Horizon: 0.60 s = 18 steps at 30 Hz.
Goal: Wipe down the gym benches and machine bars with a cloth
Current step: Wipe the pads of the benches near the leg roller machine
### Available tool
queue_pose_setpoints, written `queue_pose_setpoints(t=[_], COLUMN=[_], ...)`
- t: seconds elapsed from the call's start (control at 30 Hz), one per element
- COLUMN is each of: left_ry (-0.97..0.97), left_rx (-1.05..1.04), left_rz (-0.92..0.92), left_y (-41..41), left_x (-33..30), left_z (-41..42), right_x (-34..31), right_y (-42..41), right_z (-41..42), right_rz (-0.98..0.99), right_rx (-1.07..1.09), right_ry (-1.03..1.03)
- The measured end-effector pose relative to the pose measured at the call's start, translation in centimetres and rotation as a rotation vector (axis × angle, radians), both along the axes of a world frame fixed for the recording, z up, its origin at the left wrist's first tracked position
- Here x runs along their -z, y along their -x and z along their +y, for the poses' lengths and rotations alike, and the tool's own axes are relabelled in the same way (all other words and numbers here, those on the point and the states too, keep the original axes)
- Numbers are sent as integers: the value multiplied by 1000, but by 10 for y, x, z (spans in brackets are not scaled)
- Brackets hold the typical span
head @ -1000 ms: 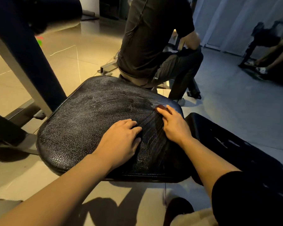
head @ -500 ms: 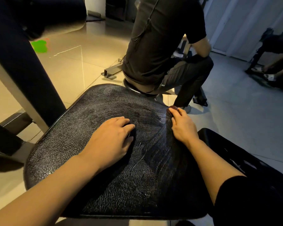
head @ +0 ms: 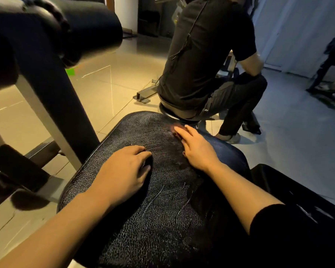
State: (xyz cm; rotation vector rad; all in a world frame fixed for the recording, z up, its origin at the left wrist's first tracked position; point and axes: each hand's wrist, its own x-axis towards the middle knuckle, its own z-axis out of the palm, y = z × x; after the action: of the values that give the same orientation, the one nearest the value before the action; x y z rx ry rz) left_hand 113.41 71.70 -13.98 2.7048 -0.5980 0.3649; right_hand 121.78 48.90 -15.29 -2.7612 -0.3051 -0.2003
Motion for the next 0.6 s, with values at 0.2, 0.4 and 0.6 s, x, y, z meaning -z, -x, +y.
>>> queue_pose_setpoints(t=[0.2,0.4,0.6], left_ry=[-32,-24,-64], left_rx=[-37,-64,-69], left_rz=[42,50,81], left_y=[2,1,1], left_x=[-8,-5,-6], left_z=[22,31,43], right_x=[-2,-3,-10], right_y=[-38,-25,-65], right_z=[29,103,63], right_rz=[2,30,-46], right_rx=[157,-276,11], right_ry=[29,-7,40])
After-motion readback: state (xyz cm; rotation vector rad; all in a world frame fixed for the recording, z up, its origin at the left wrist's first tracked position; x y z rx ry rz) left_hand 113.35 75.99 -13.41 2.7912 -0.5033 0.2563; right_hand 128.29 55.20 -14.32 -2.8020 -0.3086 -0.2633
